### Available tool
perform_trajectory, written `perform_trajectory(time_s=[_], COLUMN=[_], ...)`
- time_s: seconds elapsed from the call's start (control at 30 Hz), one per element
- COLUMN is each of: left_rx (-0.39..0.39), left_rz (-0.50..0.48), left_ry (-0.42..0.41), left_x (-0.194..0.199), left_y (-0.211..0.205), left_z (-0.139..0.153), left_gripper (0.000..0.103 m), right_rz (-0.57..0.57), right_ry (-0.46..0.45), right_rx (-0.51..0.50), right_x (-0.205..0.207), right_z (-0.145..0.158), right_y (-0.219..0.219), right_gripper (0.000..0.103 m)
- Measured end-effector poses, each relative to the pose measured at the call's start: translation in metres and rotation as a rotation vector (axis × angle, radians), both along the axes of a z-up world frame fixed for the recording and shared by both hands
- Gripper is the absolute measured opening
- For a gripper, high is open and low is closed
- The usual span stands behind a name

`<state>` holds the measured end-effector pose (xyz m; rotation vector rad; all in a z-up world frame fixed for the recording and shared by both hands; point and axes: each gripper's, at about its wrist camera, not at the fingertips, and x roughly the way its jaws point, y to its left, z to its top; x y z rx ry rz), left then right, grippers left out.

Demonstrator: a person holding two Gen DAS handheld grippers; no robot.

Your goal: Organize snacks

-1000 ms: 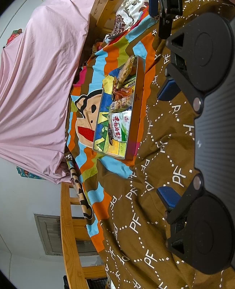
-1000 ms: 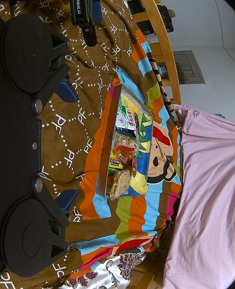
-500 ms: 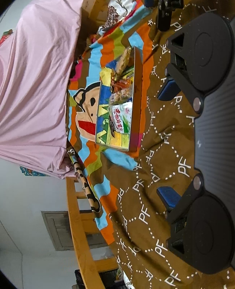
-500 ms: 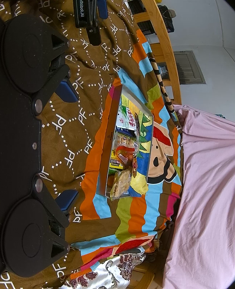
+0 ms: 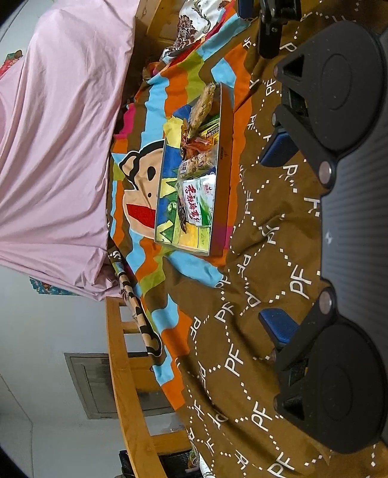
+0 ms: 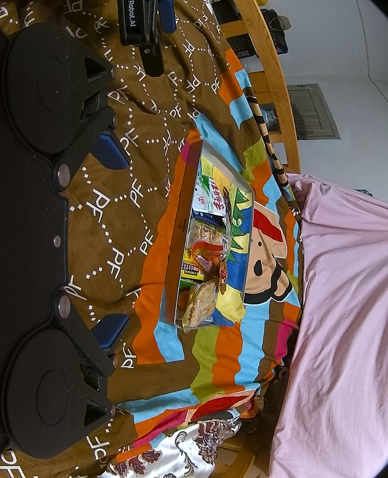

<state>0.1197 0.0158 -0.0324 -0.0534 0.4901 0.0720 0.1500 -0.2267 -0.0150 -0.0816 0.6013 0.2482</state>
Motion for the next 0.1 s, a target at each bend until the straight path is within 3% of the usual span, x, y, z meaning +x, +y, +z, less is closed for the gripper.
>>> perform_trajectory(time_s=[0.1], left_rx=[-0.003], left_rz=[0.001], left_ry=[0.002], left_x=[0.0001], left_y=[0.0007], left_z=[-0.0005], left_gripper=[0.103], right_rz=[0.001], right_ry=[0.000], right_rx=[0.000], right_x=[-0.0001], right_z=[-0.0013], right_y=[0.0005], right_gripper=[0.102])
